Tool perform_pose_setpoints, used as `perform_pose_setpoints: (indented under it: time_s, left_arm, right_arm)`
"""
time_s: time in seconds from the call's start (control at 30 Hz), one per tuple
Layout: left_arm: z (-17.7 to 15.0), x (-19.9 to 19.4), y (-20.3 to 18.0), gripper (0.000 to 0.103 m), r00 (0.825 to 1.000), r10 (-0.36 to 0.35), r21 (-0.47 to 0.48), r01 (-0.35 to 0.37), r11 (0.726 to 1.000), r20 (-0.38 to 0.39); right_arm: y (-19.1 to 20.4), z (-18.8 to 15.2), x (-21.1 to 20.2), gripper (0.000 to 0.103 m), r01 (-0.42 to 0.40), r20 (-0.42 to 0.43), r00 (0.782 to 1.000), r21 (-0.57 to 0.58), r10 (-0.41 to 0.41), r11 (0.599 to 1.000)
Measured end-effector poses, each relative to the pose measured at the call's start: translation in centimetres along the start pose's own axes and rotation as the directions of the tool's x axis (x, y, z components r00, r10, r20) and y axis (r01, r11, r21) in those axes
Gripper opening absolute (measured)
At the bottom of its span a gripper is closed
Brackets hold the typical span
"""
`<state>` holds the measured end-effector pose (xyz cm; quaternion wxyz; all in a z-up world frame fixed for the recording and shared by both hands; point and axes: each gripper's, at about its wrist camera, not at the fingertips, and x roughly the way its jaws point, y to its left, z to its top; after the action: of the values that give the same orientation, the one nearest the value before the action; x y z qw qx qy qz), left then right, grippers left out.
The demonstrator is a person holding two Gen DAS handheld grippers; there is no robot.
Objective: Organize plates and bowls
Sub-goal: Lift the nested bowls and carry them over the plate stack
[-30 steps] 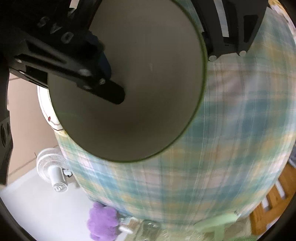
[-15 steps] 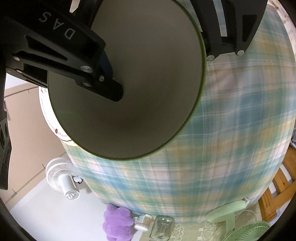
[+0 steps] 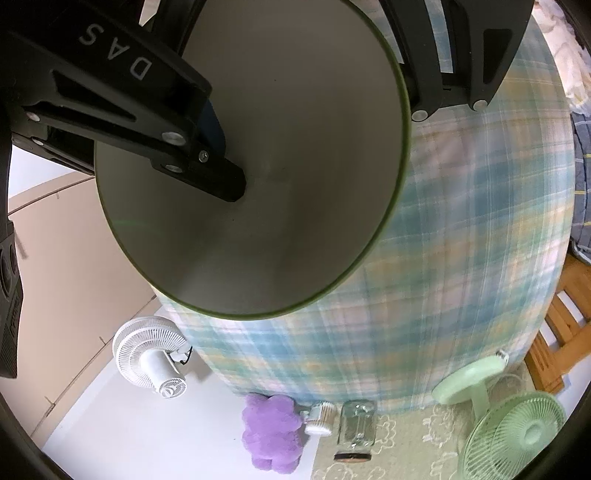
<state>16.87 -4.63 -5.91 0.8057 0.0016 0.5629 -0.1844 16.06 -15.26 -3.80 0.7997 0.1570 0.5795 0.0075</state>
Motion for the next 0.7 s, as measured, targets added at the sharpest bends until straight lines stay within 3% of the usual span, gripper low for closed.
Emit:
perform_pose_setpoints:
  time_s: [0.7]
  left_arm:
    - [2.4, 2.2, -11.5, 0.075, 0.998, 0.047, -0.097, -0.043, 0.994, 0.04]
  right_arm:
    - [-10.8, 3.1, -3.6, 0.044, -0.043, 0.002, 0.999, -0.104, 0.043, 0.994]
